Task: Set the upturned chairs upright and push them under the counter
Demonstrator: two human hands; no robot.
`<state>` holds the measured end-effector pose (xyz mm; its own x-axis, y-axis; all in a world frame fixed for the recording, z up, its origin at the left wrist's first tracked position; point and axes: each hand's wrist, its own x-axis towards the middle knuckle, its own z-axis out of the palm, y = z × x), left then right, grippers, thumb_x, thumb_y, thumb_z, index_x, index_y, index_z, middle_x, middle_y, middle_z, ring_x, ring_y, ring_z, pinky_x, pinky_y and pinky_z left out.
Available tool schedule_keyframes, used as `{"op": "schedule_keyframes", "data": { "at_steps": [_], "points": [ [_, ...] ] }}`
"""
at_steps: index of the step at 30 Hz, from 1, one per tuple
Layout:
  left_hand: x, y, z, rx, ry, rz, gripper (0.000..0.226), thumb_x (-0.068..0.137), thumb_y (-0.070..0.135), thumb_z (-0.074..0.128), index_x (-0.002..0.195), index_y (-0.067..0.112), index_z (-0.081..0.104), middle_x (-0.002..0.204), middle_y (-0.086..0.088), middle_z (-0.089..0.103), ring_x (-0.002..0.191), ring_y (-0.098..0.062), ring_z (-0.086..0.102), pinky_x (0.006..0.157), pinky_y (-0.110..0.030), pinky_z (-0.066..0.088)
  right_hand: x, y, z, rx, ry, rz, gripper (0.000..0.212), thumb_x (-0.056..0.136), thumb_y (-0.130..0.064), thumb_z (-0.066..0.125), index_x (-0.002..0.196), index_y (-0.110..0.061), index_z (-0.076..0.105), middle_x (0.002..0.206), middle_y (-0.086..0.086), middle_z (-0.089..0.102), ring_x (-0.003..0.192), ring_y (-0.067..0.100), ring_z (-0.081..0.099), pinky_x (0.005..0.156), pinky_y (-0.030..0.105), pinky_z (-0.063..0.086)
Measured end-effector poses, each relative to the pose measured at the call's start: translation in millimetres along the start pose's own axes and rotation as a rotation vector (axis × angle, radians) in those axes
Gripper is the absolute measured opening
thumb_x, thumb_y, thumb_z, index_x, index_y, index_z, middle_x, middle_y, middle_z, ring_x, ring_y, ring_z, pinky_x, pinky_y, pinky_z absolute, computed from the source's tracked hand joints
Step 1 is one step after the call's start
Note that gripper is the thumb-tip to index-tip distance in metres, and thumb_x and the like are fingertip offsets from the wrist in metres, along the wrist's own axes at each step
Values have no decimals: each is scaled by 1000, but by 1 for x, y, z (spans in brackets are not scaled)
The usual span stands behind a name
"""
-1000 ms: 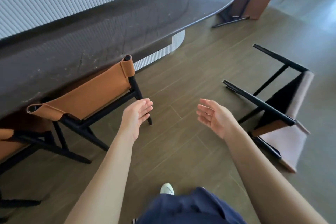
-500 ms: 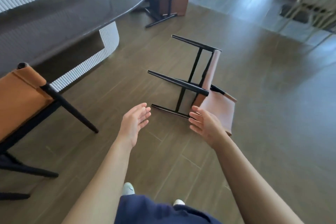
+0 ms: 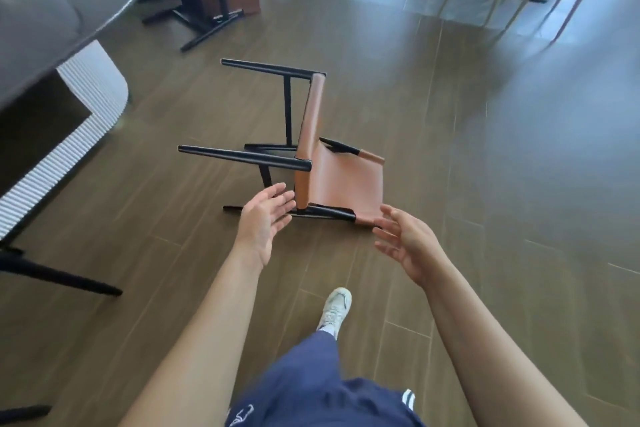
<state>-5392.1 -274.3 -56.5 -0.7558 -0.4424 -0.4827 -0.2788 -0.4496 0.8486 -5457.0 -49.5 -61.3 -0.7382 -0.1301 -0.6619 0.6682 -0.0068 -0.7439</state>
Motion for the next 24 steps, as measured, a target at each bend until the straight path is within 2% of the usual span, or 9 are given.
{"op": "schedule_keyframes", "data": {
  "at_steps": [2, 6, 13, 16, 20, 24],
  "points": [
    [20, 0, 27, 8, -24, -10, 25, 95, 6, 50, 114, 17, 62, 109, -5, 72, 100, -17, 68, 91, -33, 52, 15, -11, -16, 22, 26, -6, 25, 102, -22, 41, 119, -21, 60, 113, 7, 66, 104, 21, 63, 83, 35, 50],
    [66, 2, 87, 65, -104, -31, 27, 97, 5, 45, 112, 19, 62, 110, -4, 71, 103, -18, 67, 92, -34, 50, 53, -45, -49, 41, 98, -8, 24, 103, -22, 39, 116, -21, 60, 119, 9, 64, 105, 22, 62, 90, 38, 50],
    [128, 19, 187, 135, -184, -62, 29, 96, 2, 43, 106, 20, 64, 110, -5, 71, 103, -20, 67, 90, -33, 51, 110, -104, -100, 67, 162, 10, 25, 104, -22, 39, 117, -22, 60, 120, 9, 64, 108, 23, 62, 83, 34, 50],
    [145, 23, 229, 165, -208, -69, 29, 96, 2, 44, 110, 18, 63, 111, -6, 71, 104, -21, 67, 93, -35, 51, 129, -122, -128, 89, 164, 26, 26, 104, -22, 39, 118, -20, 60, 118, 9, 65, 110, 24, 62, 76, 32, 51],
    [171, 22, 289, 170, -182, -71, 30, 94, -1, 43, 109, 13, 64, 110, -10, 71, 101, -23, 68, 93, -37, 51, 170, -150, -176, 99, 157, 38, 28, 105, -19, 36, 122, -17, 58, 115, 10, 67, 107, 25, 63, 75, 33, 52],
    [192, 16, 345, 119, -96, -61, 26, 94, -1, 44, 101, 13, 65, 102, -8, 72, 89, -18, 67, 87, -34, 51, 212, -183, -227, 47, 137, 63, 28, 106, -17, 33, 122, -16, 57, 111, 10, 67, 104, 26, 63, 73, 32, 52]
  ]
}}
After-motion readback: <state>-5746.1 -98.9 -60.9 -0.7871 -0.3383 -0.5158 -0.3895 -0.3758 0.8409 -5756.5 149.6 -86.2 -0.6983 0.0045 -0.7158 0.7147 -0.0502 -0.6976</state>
